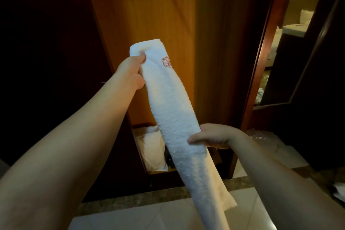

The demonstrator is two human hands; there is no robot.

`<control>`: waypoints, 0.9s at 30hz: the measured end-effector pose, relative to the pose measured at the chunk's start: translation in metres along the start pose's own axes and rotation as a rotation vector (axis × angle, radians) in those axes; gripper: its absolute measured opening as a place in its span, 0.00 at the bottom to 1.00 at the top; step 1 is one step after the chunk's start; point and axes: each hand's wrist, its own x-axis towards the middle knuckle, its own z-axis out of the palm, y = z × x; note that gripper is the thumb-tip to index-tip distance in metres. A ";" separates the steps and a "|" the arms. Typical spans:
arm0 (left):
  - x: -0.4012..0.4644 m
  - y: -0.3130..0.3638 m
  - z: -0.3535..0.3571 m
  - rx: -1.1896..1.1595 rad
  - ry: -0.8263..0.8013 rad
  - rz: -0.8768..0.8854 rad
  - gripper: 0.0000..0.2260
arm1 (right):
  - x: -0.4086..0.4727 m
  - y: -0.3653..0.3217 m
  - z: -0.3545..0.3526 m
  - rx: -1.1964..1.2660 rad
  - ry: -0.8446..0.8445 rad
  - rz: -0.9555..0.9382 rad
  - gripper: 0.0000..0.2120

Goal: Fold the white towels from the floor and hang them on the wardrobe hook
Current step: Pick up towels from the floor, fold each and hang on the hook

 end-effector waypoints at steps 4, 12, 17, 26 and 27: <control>0.007 0.002 0.002 0.045 0.018 -0.024 0.20 | -0.013 -0.004 0.006 0.071 -0.032 -0.021 0.18; 0.020 -0.010 0.004 0.046 0.056 -0.071 0.25 | -0.025 0.006 0.012 0.603 -0.105 -0.108 0.35; 0.029 -0.014 0.001 0.080 0.080 -0.069 0.27 | -0.025 0.003 0.016 0.323 -0.154 -0.001 0.34; 0.032 -0.043 -0.030 0.295 -0.177 -0.160 0.24 | -0.031 -0.038 0.011 0.510 -0.179 -0.150 0.21; 0.032 -0.052 -0.034 0.395 -0.265 -0.146 0.27 | -0.031 -0.045 0.010 0.508 -0.168 -0.173 0.21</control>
